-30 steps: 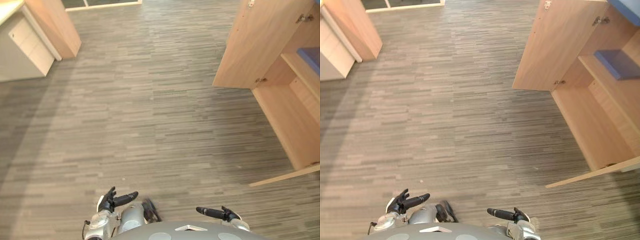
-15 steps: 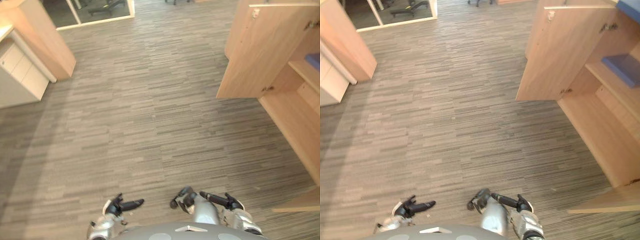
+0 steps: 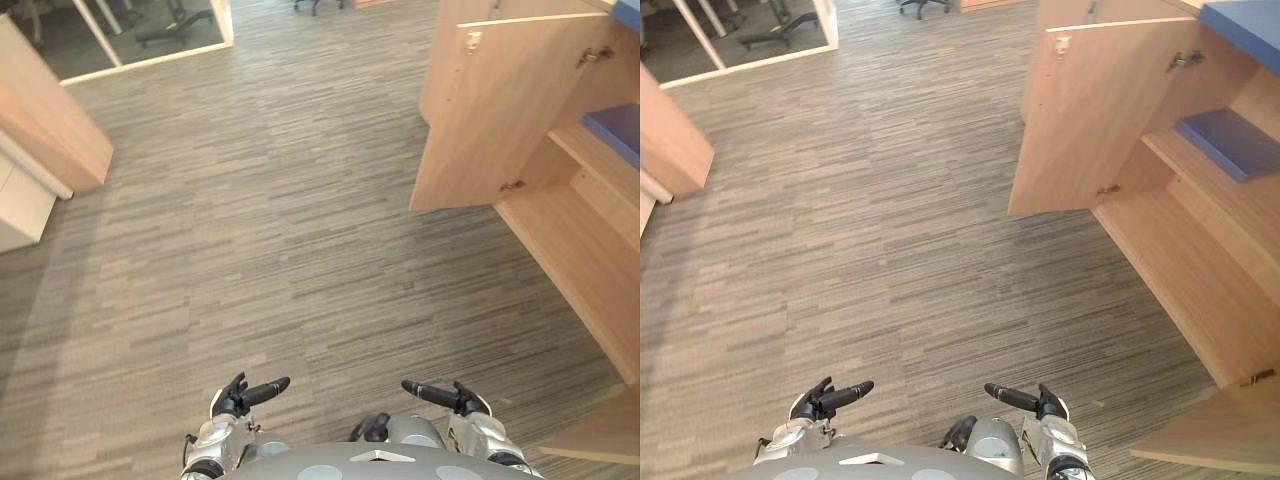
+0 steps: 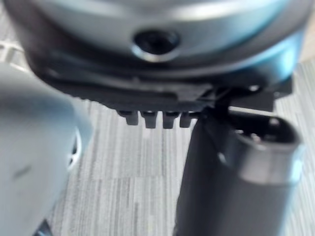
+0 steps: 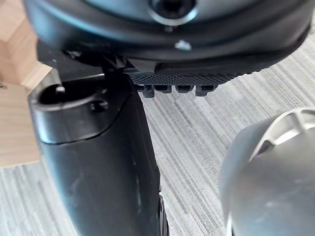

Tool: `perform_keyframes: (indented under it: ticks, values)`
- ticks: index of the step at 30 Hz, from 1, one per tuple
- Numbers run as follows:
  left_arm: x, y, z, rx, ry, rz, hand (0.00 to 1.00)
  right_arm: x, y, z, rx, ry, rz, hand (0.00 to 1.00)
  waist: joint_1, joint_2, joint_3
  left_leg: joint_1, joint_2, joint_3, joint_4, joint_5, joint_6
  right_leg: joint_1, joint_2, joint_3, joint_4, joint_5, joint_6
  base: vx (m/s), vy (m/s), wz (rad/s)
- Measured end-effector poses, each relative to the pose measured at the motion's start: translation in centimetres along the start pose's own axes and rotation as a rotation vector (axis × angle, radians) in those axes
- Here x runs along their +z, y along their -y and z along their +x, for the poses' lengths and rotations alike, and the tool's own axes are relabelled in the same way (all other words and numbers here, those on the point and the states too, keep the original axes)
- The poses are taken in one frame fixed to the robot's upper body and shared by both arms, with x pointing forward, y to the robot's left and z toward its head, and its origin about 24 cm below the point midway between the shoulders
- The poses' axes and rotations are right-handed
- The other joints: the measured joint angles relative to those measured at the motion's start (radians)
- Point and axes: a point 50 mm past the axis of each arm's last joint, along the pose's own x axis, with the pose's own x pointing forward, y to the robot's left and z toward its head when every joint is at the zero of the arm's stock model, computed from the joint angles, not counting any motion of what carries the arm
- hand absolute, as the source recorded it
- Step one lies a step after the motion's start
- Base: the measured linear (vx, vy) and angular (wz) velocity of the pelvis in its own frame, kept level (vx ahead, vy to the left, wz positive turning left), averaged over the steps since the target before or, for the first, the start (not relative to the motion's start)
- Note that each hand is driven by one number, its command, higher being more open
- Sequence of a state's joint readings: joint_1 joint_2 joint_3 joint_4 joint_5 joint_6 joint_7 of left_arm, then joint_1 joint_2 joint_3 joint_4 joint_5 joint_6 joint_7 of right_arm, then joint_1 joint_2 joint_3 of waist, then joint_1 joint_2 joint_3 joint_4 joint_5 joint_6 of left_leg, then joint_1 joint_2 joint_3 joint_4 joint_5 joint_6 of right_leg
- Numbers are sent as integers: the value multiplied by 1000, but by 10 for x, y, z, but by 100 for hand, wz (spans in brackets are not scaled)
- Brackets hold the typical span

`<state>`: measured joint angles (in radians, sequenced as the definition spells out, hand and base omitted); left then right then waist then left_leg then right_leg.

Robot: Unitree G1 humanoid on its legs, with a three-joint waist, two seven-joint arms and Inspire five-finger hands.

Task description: Walk over to the cabinet, pick up the folder, carry it to the office cabinet, place the folder inside the office cabinet, then close the office cabinet door

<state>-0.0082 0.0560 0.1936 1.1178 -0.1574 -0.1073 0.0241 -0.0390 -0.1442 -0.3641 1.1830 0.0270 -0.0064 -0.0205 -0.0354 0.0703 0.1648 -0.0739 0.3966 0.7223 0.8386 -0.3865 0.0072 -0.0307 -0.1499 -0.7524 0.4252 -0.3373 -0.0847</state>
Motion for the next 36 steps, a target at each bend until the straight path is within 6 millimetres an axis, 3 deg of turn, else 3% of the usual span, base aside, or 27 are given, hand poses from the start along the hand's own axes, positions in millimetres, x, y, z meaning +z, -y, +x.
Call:
perform_keyframes:
  ticks: [3,5,7,8,9,11,12,13,15,16,17,18,19,20,21,22,24,25,26,28,29,30,36]
  values:
    - [-4,-1,-1,7,-11,-2,100,-19,10,-4,-30,-55,-4,100,-2,1,6,-108,-101,-183,-273,71,-62,50,4,78,-60,24,32,205,114,-84]
    - [-9,-3,-3,12,-22,-4,100,-27,13,-5,-37,-79,-4,100,-1,2,9,-137,-187,-388,-517,169,-104,86,17,154,-101,37,56,237,151,-103]
    - [-11,-1,-3,11,-26,-9,100,-26,13,-5,-38,-74,-6,100,3,6,10,-151,-225,-515,-596,219,-113,102,26,219,-123,39,86,233,215,-108]
    - [-11,-1,-3,11,-27,-10,100,-26,13,-5,-38,-74,-6,100,3,10,9,-154,-234,-553,-599,234,-108,113,32,249,-132,39,106,339,335,-122]
    - [-12,-1,-4,12,-29,-11,100,-27,13,-5,-37,-76,-6,100,4,9,9,-142,-251,-578,-586,289,-95,122,26,298,-132,33,131,395,395,-113]
    - [-13,-1,-4,11,-31,-8,100,-26,12,-5,-34,-70,-6,100,3,5,3,-117,-273,-551,-583,370,-82,121,-4,355,-129,27,172,371,377,-99]
    - [-13,-1,-4,12,-31,-4,100,-27,12,-6,-33,-69,-3,100,2,-20,-1,-87,-313,-487,-591,347,-56,114,-63,391,-117,31,211,324,314,-89]
    - [-11,-1,-3,5,-25,1,100,-30,13,-6,-34,-78,6,100,6,-32,-8,-69,-341,-443,-614,331,-40,98,-105,410,-102,39,230,405,390,-113]
    - [-11,1,-3,-3,-27,1,100,-28,14,-6,-32,-74,37,100,10,-30,-7,-8,-399,-372,-663,315,-10,46,-191,429,-8,67,265,365,405,-87]
    - [-15,2,-4,-6,-40,0,100,-28,20,-6,-50,-65,98,100,0,-20,-6,70,-452,-363,-714,302,11,17,-269,407,130,100,219,318,394,-43]
    - [-16,2,-4,-7,-44,-1,100,-26,24,-6,-60,-57,113,100,-2,-12,-6,103,-466,-362,-729,295,22,6,-298,387,201,122,184,370,429,-26]
    - [-17,2,-4,-8,-47,0,100,-23,29,-7,-76,-40,130,100,-6,5,-7,150,-477,-364,-744,283,40,-11,-348,348,308,164,107,287,276,8]
    - [-18,0,-5,-3,-50,3,100,-19,32,-7,-83,-21,138,100,-24,20,-9,197,-483,-366,-761,276,51,-28,-398,285,427,175,59,318,275,16]
    - [-18,-4,-5,6,-52,7,100,-15,31,-6,-87,-8,134,100,-23,24,-11,236,-484,-362,-789,275,51,-52,-429,222,504,168,44,242,177,14]
    - [-18,-8,-5,14,-51,10,100,-15,31,-6,-92,-6,136,100,-24,29,-12,256,-484,-358,-805,274,49,-63,-437,190,524,167,43,255,102,-7]
    - [-17,-15,-5,32,-50,18,100,-11,28,-5,-83,4,141,100,-25,26,-11,289,-482,-341,-841,269,41,-101,-443,97,535,164,49,200,31,-23]
    - [-20,-21,-5,50,-70,23,100,-5,22,-4,-67,15,144,100,-26,16,0,305,-475,-316,-851,259,25,-139,-435,-15,499,163,48,156,-32,-42]
    - [-23,-26,-6,67,-87,22,100,1,17,-2,-56,28,147,100,-25,8,20,324,-464,-285,-850,247,9,-151,-405,-112,421,168,46,137,-108,-79]
    - [-29,-30,-8,78,-113,24,100,2,9,-2,-40,27,138,100,-24,-4,26,335,-461,-250,-847,226,-12,-144,-359,-239,303,164,17,143,-127,-93]
    - [-37,-22,-10,64,-151,12,100,5,6,-1,-28,25,102,100,-16,8,27,326,-447,-177,-844,218,-24,-118,-281,-337,176,128,-46,210,-114,-123]
    - [-36,-20,-9,54,-146,10,100,7,3,0,-20,27,95,100,-22,5,36,322,-447,-151,-843,217,-26,-118,-256,-368,136,108,-79,261,-126,-119]
    - [-26,-15,-5,46,-120,12,100,5,3,0,-23,14,99,100,-26,8,44,324,-446,-145,-843,215,-29,-121,-241,-368,123,99,-91,160,-100,-66]
    - [17,-6,4,20,41,-5,100,4,2,0,-24,16,117,100,-53,10,46,329,-431,-139,-842,200,-50,-115,-213,-374,103,84,-75,73,-101,-9]
